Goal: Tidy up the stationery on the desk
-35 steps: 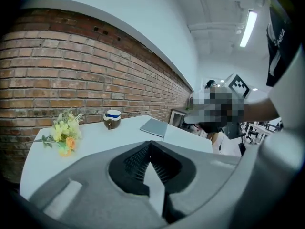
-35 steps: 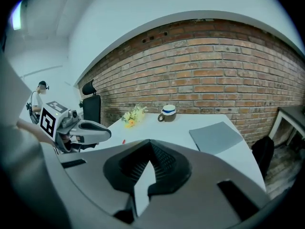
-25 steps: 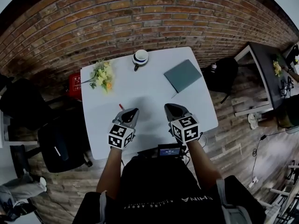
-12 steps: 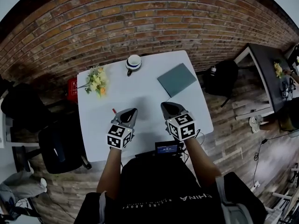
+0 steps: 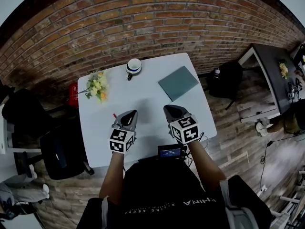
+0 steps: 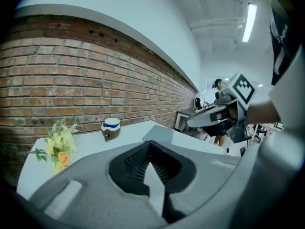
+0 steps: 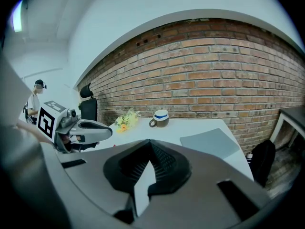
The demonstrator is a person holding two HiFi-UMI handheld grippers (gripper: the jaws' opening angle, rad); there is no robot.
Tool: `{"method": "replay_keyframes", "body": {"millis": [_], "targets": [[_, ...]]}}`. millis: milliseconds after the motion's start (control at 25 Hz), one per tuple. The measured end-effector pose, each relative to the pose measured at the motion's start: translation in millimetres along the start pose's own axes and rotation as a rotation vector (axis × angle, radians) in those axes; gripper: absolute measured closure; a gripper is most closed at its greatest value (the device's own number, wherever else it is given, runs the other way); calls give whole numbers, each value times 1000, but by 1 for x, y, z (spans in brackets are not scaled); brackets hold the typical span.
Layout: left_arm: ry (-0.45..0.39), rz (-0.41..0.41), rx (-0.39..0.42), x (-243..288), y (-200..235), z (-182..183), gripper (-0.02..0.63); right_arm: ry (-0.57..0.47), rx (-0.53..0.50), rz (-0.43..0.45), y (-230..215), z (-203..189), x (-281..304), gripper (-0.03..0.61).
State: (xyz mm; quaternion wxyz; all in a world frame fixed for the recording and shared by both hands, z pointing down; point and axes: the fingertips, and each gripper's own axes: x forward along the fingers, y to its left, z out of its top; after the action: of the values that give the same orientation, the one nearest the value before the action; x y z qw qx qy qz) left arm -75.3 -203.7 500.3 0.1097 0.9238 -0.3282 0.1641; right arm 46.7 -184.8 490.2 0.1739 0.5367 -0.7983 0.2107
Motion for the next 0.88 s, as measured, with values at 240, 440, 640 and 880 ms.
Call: {"method": "replay_keyframes", "body": {"millis": [240, 440, 640, 880], "targets": [[-39, 8, -39, -10, 14, 9, 607, 9, 9, -16, 8, -3, 3, 569], [-56, -28, 16, -11, 20, 19, 607, 7, 24, -61, 18, -3, 3, 569], [-26, -131, 56, 9, 7, 26, 607, 8, 53, -130, 11, -10, -4, 569], [64, -221, 63, 60, -12, 19, 607, 36, 103, -201, -31, -28, -3, 569]]}}
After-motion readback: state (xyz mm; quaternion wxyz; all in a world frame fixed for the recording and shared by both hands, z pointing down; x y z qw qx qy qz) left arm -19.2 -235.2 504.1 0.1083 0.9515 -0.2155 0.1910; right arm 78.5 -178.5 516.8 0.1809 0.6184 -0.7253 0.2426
